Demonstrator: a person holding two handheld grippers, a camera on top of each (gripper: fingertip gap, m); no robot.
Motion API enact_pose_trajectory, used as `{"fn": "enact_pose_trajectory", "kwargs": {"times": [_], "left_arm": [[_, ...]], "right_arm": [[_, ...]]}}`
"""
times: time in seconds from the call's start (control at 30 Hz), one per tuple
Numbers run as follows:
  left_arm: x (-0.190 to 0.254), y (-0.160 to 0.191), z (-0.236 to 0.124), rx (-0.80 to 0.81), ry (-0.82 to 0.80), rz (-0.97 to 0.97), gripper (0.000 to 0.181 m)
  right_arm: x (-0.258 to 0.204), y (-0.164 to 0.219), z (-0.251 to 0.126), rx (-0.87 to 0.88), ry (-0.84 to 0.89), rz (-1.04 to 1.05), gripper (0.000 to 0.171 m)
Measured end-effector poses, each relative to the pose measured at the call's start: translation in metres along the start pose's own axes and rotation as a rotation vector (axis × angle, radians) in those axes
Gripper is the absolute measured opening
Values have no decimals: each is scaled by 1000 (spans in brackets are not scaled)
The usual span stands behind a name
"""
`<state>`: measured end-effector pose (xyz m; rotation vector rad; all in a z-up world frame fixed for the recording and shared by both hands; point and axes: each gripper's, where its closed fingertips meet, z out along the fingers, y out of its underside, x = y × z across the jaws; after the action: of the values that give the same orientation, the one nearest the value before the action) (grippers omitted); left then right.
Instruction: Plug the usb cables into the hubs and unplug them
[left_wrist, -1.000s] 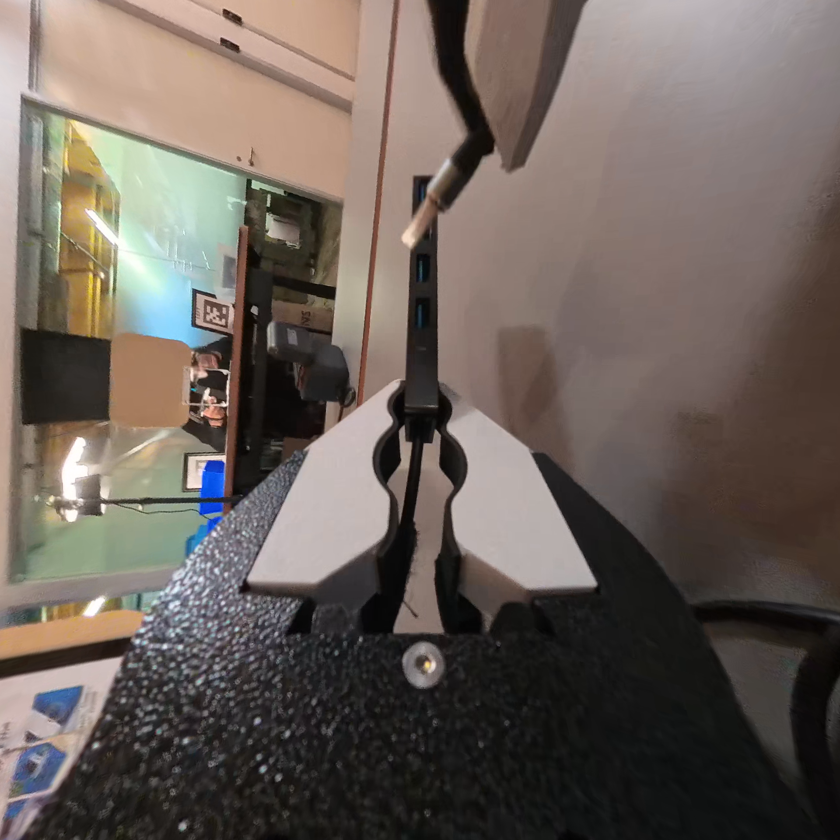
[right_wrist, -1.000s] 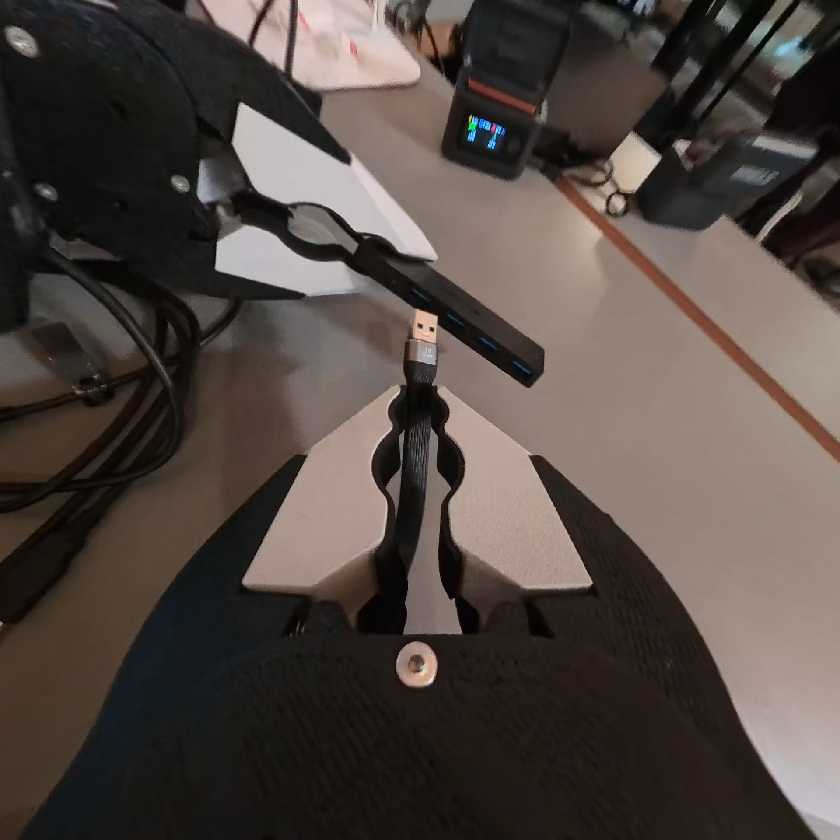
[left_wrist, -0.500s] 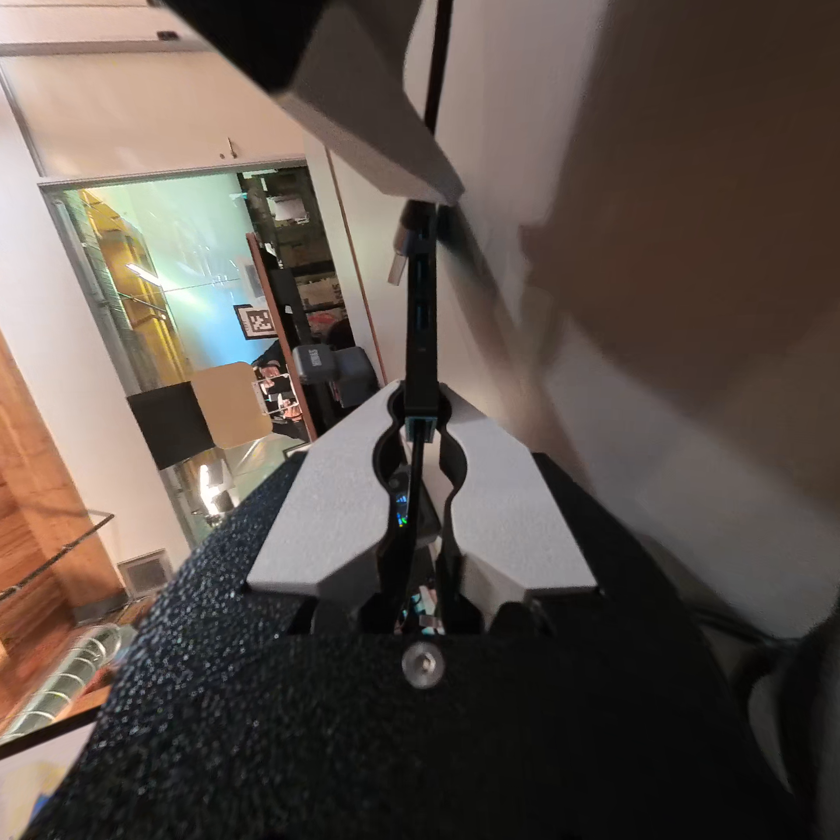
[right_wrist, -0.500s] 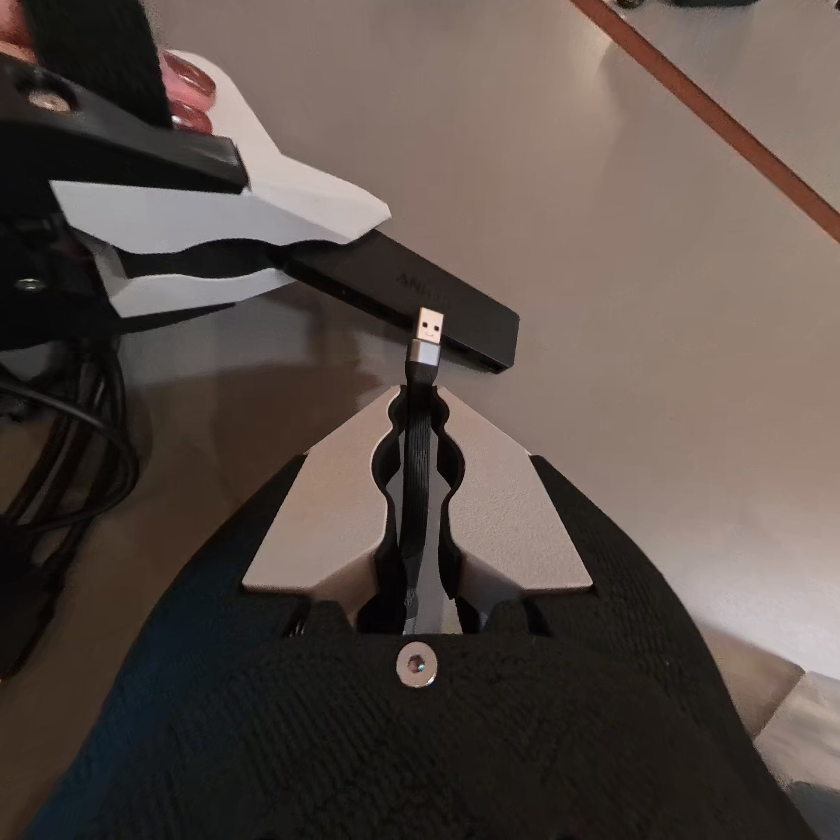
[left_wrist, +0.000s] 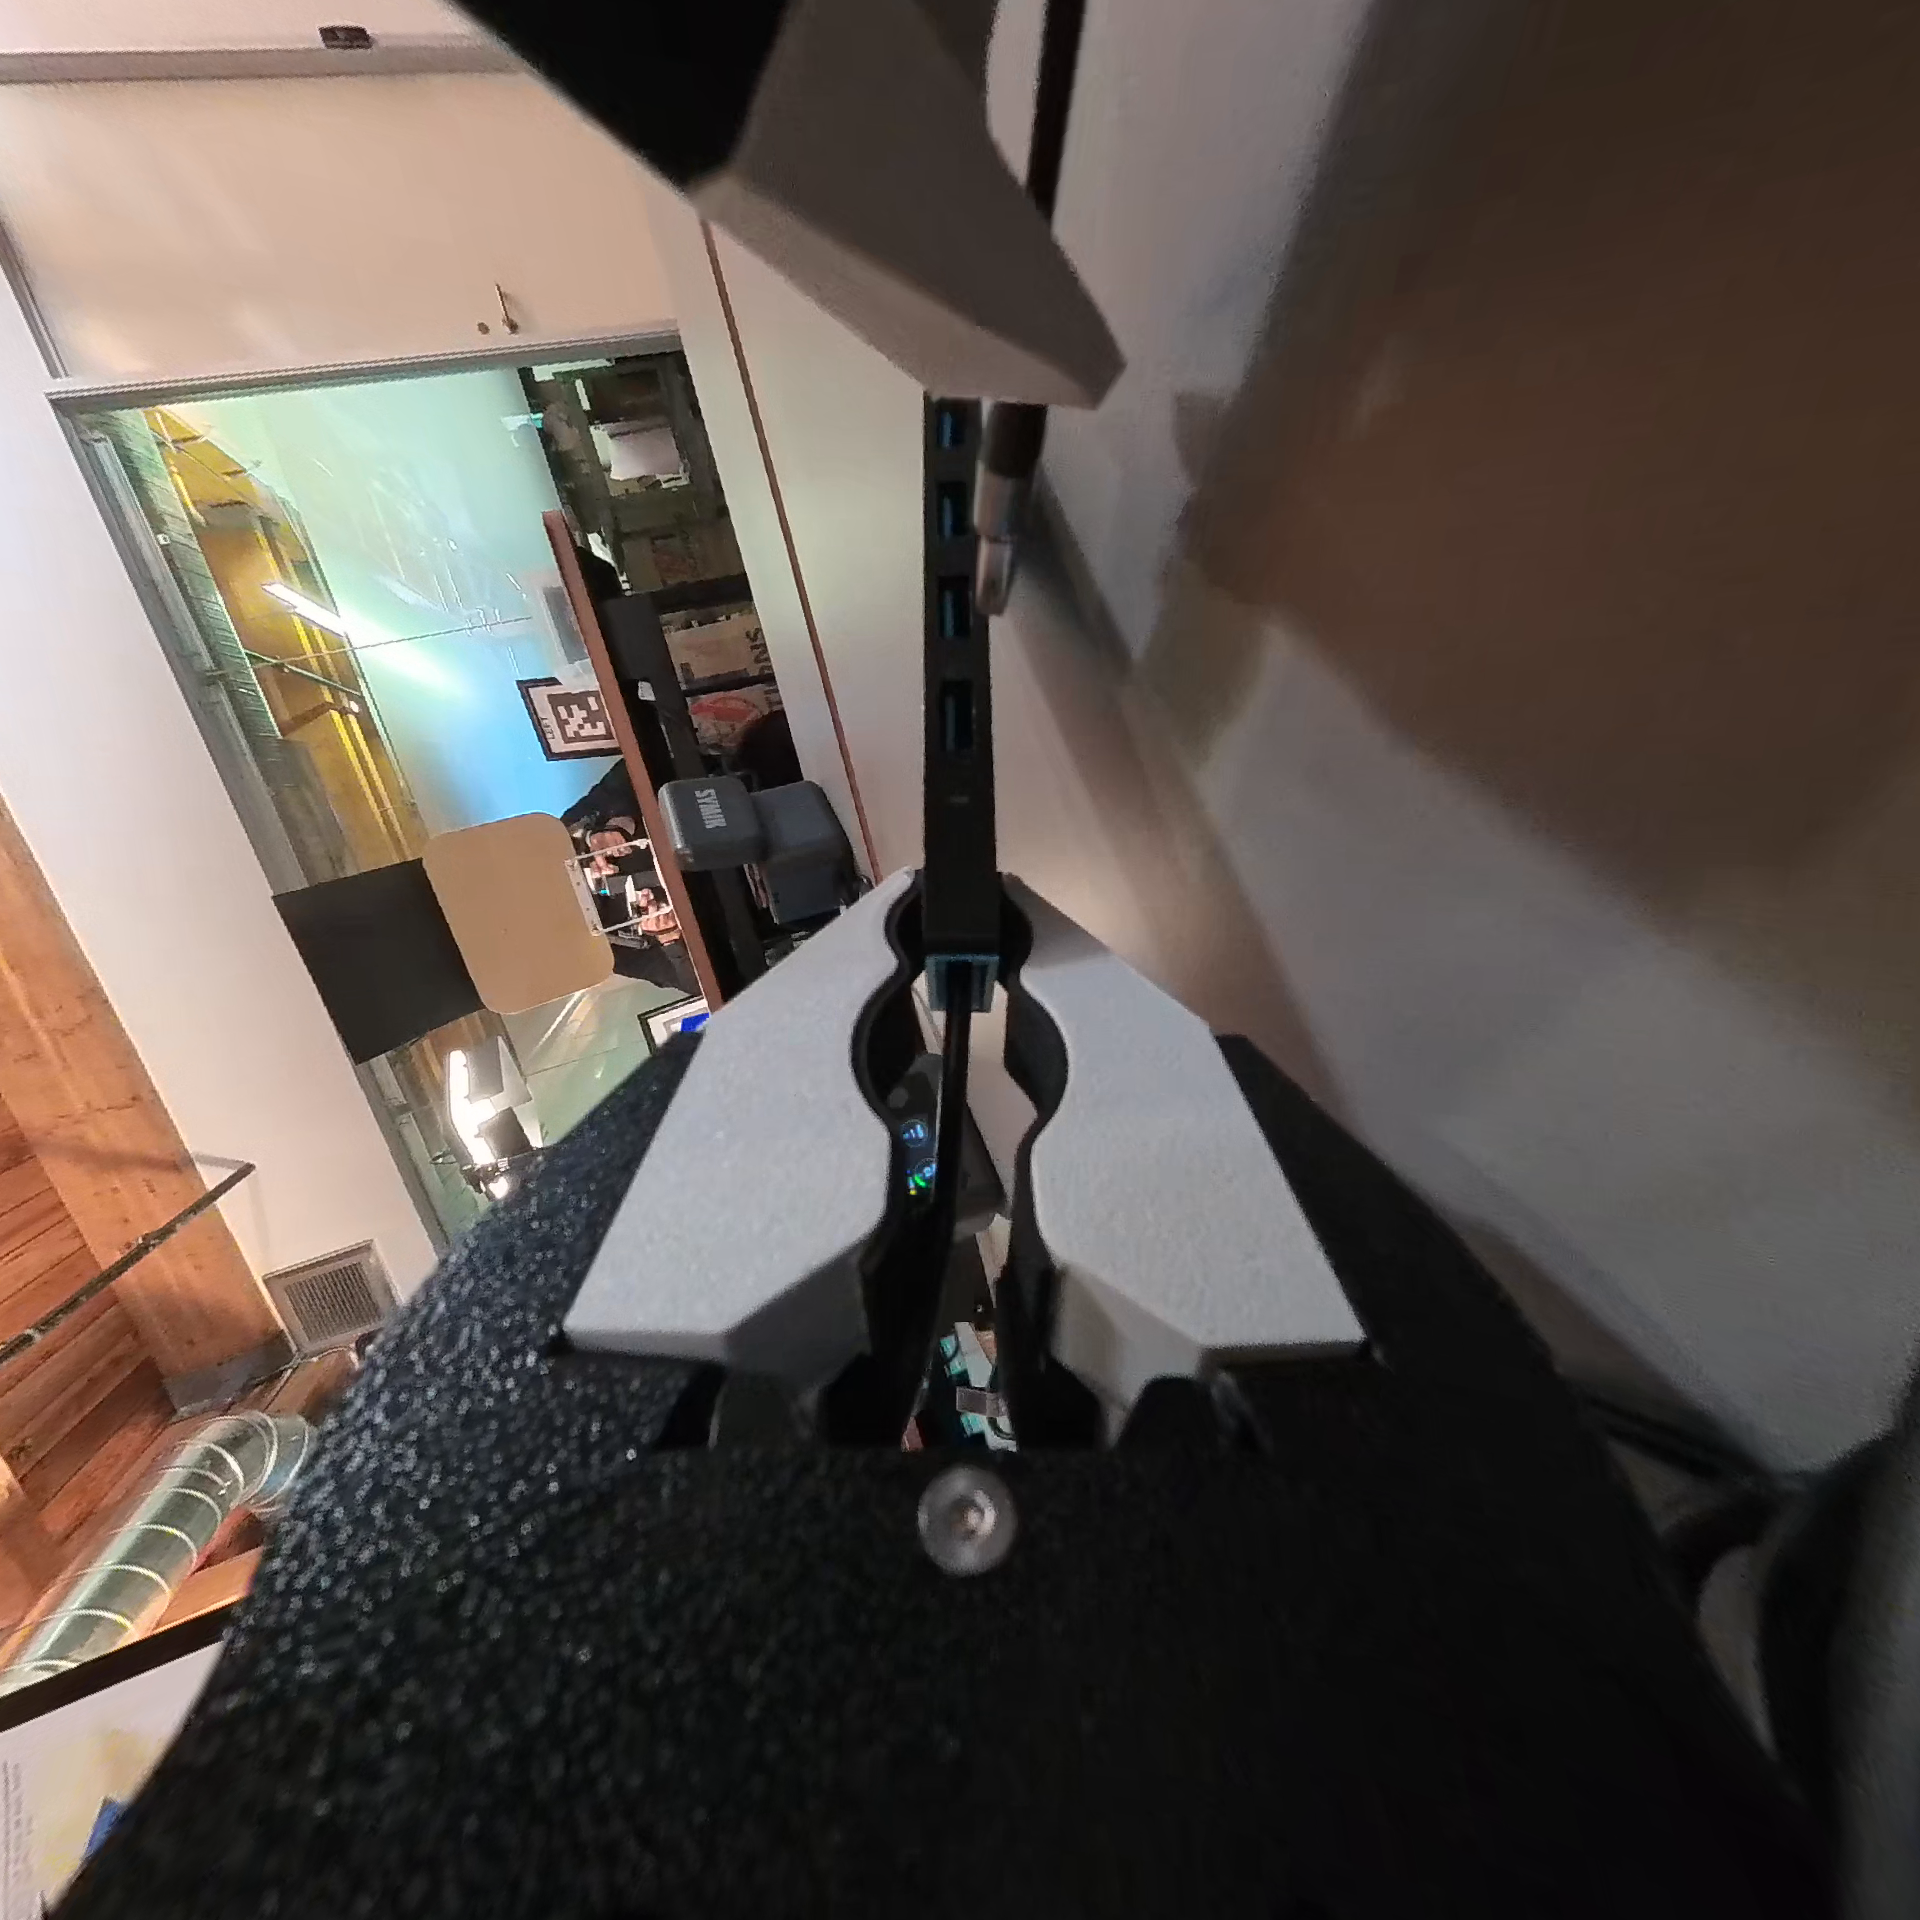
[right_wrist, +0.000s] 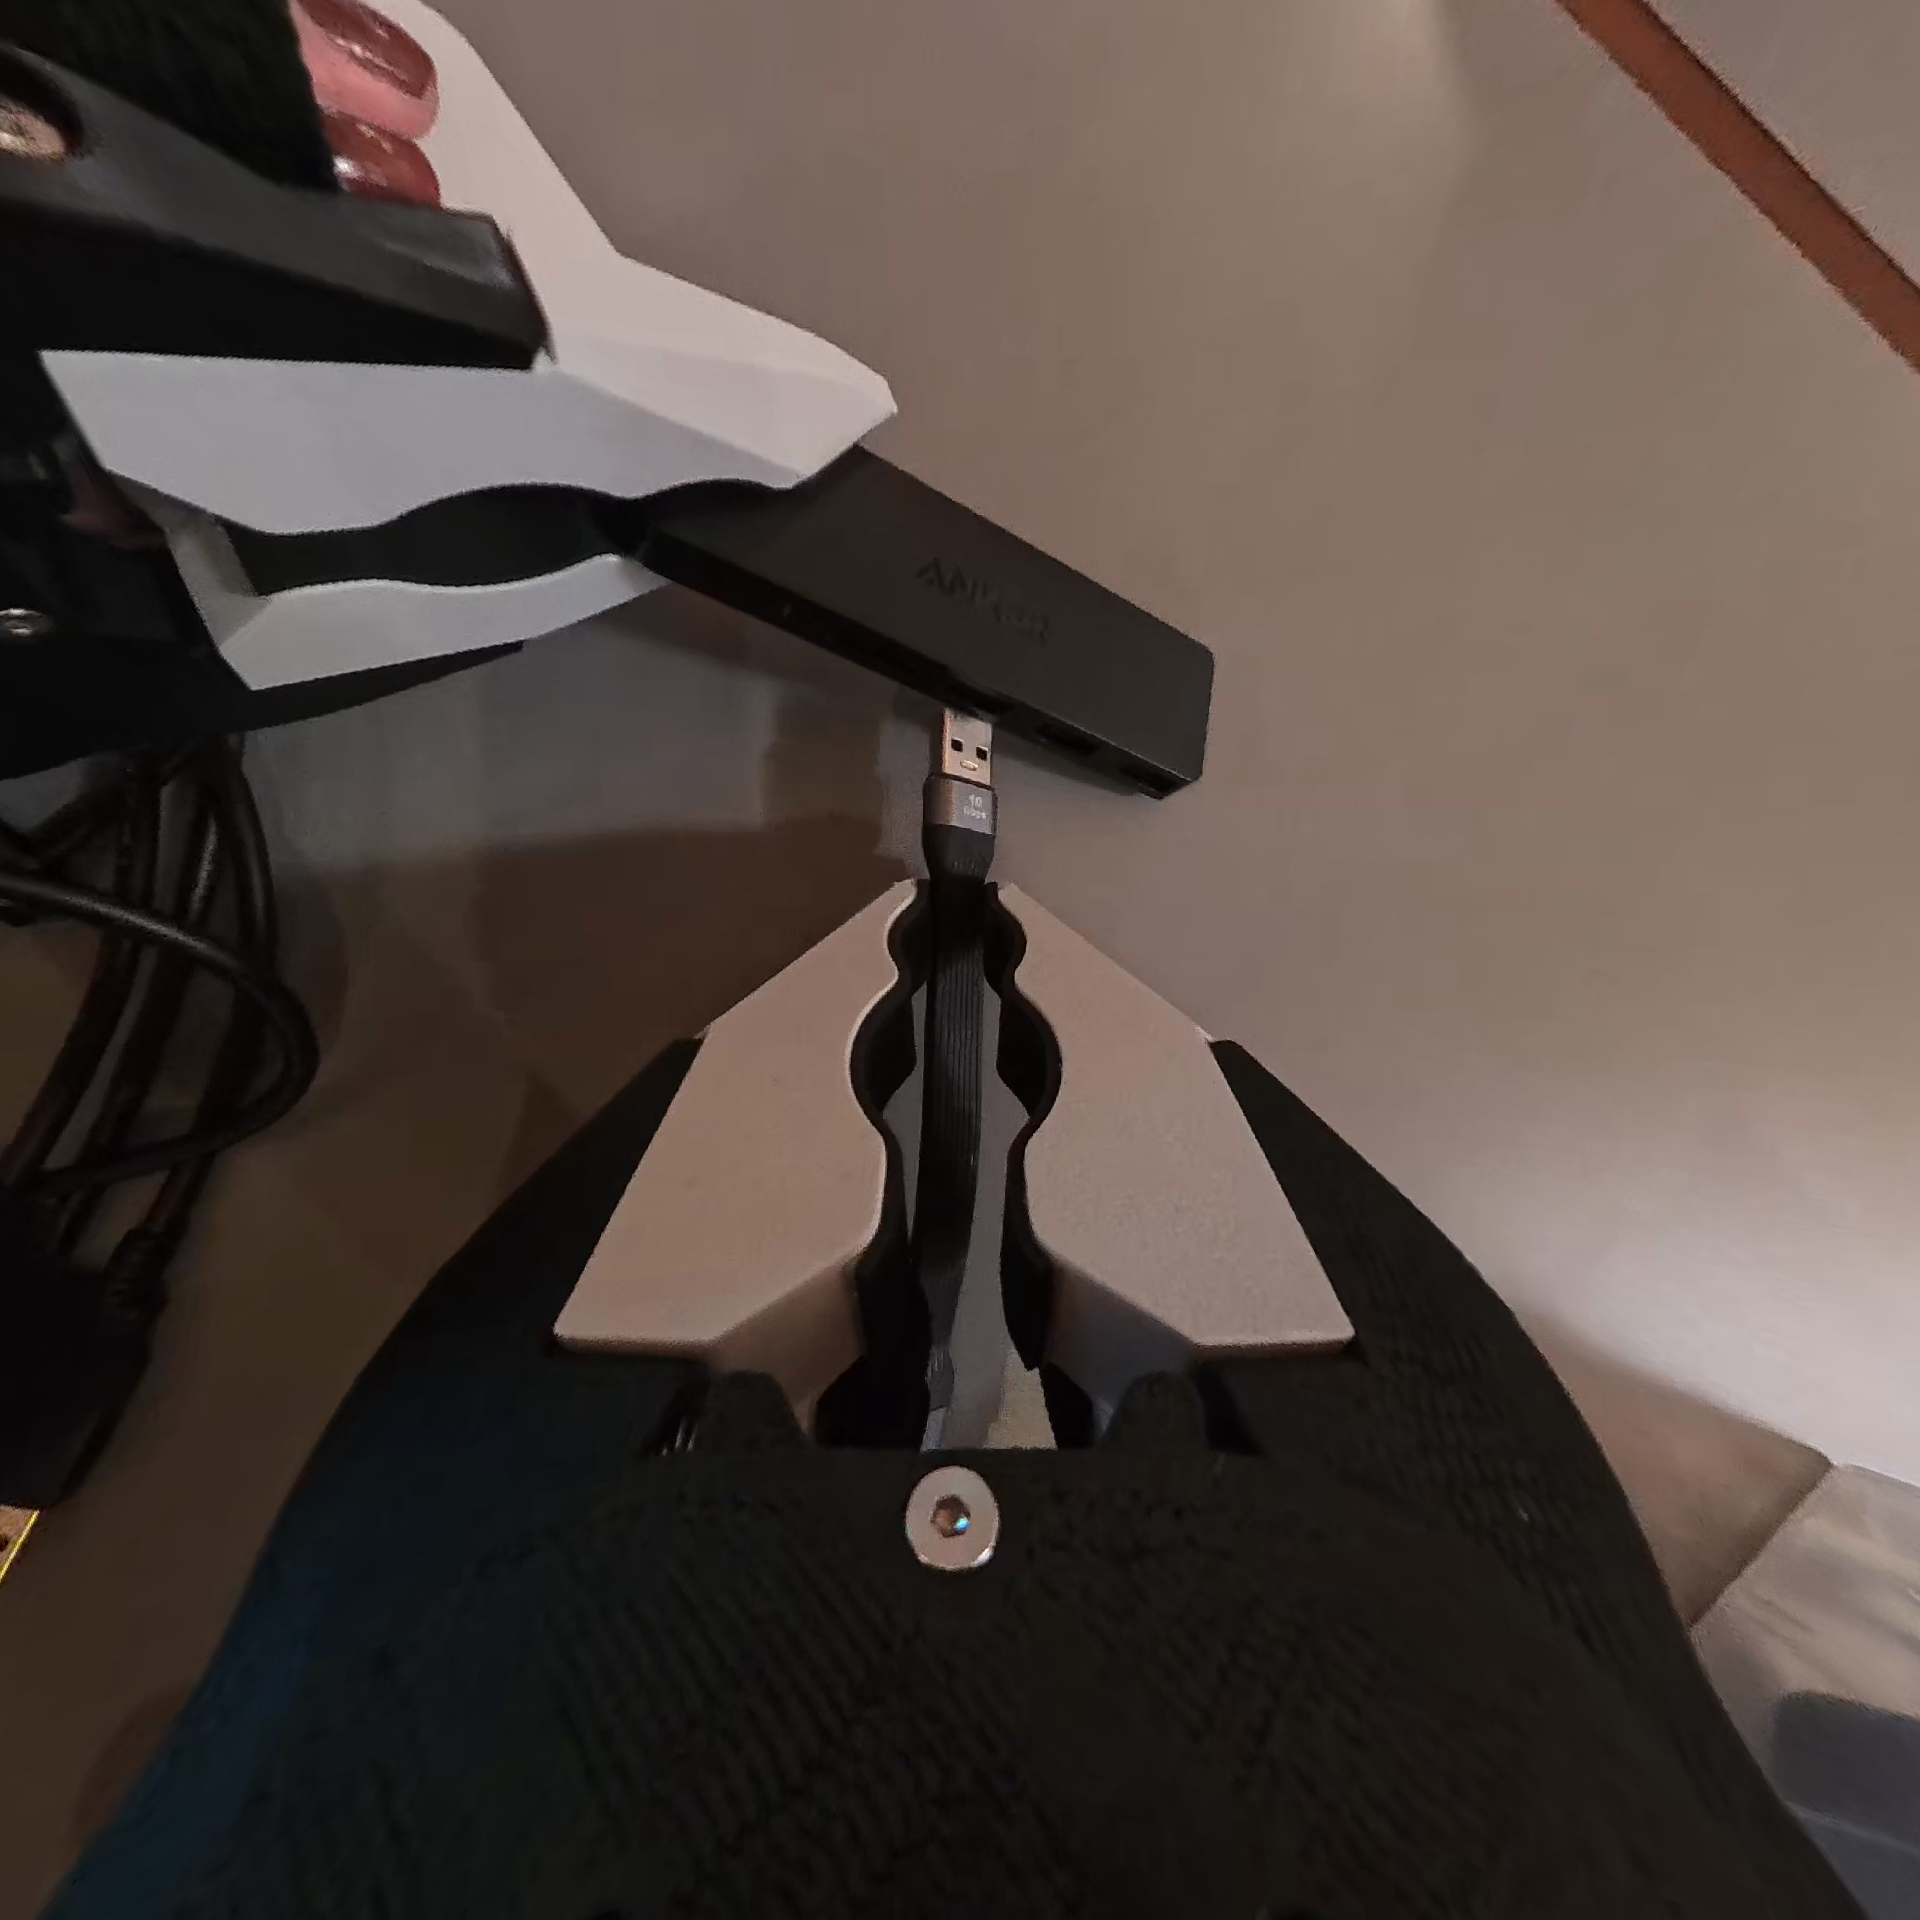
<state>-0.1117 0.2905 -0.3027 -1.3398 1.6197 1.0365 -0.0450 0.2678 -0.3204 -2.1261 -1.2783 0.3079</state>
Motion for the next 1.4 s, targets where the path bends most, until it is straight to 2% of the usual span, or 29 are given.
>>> {"fn": "enact_pose_trajectory", "kwargs": {"times": [0.03,0.53,0.77,1.4], "left_arm": [[0,0,0,-1,0,1,8],[0,-1,1,1,-4,4,8],[0,-2,1,0,-2,6,9],[1,3,2,-38,15,-23,8]], "right_arm": [[0,-1,-1,2,5,-2,7],[1,-5,-4,0,61,-49,7],[1,-1,0,-59,133,-147,7],[6,-13,-2,44,135,-99,7]]}}
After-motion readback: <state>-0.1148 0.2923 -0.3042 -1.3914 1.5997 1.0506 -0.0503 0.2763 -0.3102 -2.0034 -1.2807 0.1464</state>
